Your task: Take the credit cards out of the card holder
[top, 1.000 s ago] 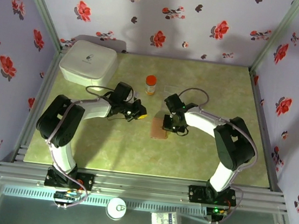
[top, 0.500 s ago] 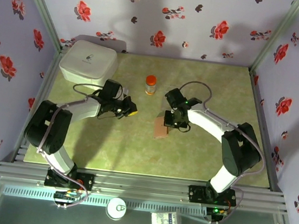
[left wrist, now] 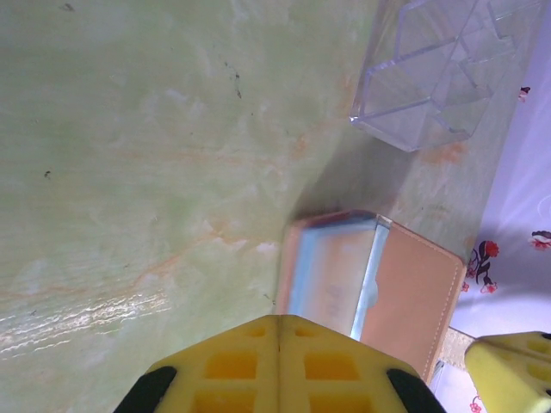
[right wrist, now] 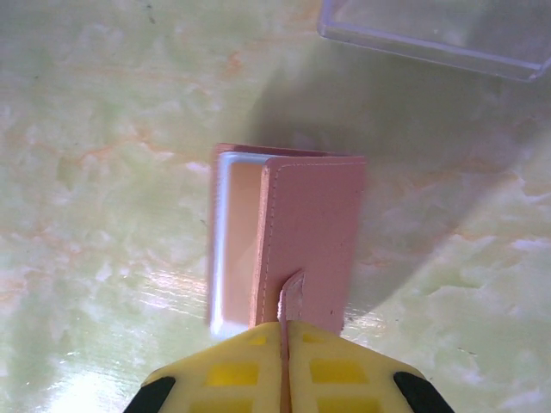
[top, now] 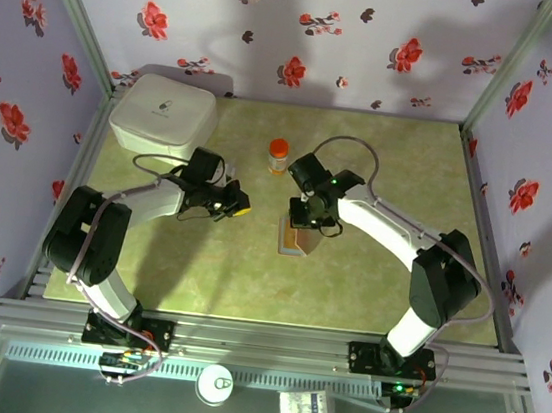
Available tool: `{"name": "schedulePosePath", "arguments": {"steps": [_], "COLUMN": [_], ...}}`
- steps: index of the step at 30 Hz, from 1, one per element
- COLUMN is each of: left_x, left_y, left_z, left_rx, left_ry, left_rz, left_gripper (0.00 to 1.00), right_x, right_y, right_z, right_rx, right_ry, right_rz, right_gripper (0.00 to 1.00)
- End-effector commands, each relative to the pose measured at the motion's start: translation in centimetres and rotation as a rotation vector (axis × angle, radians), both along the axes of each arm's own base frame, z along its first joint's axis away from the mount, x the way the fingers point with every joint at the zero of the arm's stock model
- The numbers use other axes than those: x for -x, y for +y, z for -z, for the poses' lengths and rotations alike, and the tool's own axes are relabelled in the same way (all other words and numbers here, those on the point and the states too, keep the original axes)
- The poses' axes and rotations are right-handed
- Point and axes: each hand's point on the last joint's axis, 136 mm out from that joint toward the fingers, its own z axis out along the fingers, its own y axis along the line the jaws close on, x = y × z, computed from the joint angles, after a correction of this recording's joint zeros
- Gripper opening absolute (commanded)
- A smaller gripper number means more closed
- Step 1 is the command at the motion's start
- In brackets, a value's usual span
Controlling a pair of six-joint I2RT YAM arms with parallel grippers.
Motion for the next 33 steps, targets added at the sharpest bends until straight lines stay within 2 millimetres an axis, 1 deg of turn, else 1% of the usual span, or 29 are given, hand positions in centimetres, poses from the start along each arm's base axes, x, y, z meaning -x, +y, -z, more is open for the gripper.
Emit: {"name": "schedulePosePath", "arguments": {"steps": [1, 5, 9, 11, 16, 21, 24, 26, 29, 33], "left_x": [-0.3, 0.1, 0.7, 0.9, 1.6, 2.0, 2.3, 2.3, 2.3, 2.4], "left_y": [0.0, -0.9, -2.4, -3.3, -5.4, -6.1, -6.2, -6.1, -6.0, -6.0], "left_z": [-0.9, -0.5, 0.2, 0.6, 1.7, 2.7, 3.3, 3.6, 4.0, 3.7], "left_rx": [-0.003, -0.012, -0.019, -0.019, -0.021, -0.029, -0.038, -0.049, -0.058, -0.066], "left_ry": [-0.028, -0.019, -0.002, 0.005, 0.027, 0.047, 0.057, 0.061, 0.071, 0.066], "left_rz": [0.019, 0.051, 0.088, 0.105, 0.141, 0.152, 0.158, 0.154, 0.154, 0.163], "left_gripper": [0.01, 0.01, 0.00, 0.00, 0.00, 0.00, 0.00, 0.00, 0.00, 0.00], "right_x": [0.5, 0.6, 0.5, 0.5, 0.4, 0.7, 1.0, 1.1, 1.1, 0.7], "right_y": [-0.1, -0.3, -0.5, -1.5, -5.3, -8.8, -10.2, -10.8, -10.9, -9.5], "right_z": [-0.3, -0.3, -0.5, -0.2, 1.8, 4.5, 6.3, 7.3, 8.5, 8.9], "right_rx": [0.021, 0.020, -0.009, 0.001, 0.080, 0.150, 0.182, 0.198, 0.206, 0.146], "right_ry": [0.010, 0.008, -0.008, -0.006, 0.010, 0.044, 0.076, 0.088, 0.102, 0.110], "right_rz": [-0.021, -0.013, 0.009, 0.036, 0.106, 0.161, 0.178, 0.184, 0.186, 0.180], "right_gripper": [0.07, 0.07, 0.07, 0.07, 0.07, 0.08, 0.08, 0.08, 0.08, 0.08]}}
